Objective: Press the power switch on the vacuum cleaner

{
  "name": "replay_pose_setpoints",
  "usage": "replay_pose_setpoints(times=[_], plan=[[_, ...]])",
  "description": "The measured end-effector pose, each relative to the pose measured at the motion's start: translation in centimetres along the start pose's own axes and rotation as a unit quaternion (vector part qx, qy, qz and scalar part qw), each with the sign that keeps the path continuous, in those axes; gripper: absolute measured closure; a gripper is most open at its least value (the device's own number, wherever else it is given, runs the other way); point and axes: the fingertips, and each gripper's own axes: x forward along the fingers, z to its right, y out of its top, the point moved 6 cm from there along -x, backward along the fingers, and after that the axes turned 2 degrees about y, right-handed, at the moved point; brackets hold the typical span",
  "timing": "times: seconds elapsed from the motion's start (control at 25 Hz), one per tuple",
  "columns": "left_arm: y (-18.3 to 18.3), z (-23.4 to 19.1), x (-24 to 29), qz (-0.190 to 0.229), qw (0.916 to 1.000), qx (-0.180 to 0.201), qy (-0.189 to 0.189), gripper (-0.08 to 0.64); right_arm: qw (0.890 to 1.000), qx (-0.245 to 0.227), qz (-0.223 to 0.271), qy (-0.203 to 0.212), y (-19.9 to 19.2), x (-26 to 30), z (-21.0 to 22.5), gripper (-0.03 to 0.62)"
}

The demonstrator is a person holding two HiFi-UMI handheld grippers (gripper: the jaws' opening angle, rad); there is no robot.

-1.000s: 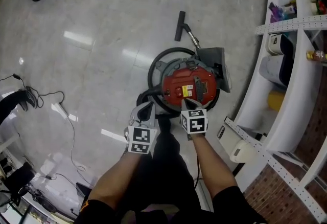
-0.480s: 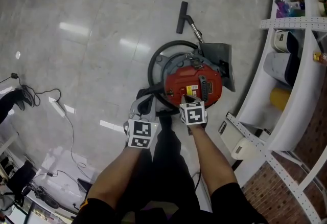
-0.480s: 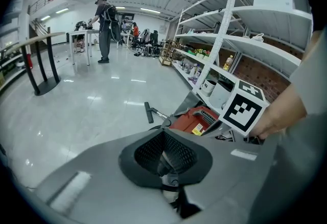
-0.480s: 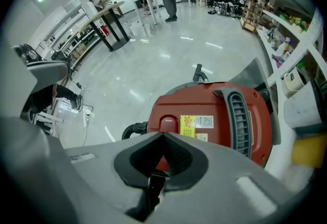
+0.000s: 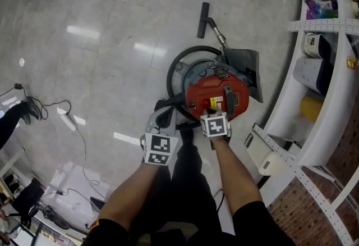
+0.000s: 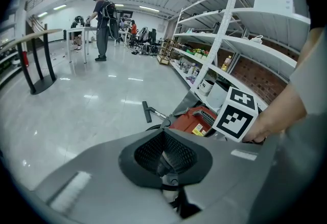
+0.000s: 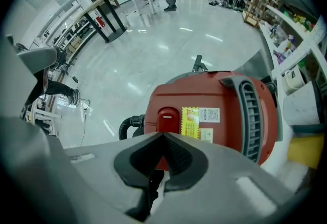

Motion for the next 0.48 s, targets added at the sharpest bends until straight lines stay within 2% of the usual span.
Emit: replay_pose_setpoints(times=[0.2, 0.48], plan=[[0.7, 0.0, -0.4, 0.003, 1.0, 0.003, -0.004, 0.546, 1.0, 0.015, 0.012, -0.006, 0.1, -0.9, 0.2, 0.6], [3.2, 2.1, -2.9, 0.019, 0.9997, 0.014, -0.01, 0.546, 0.998, 0.044, 0.052, -0.012, -0.9, -5.9, -0.2, 0.6]])
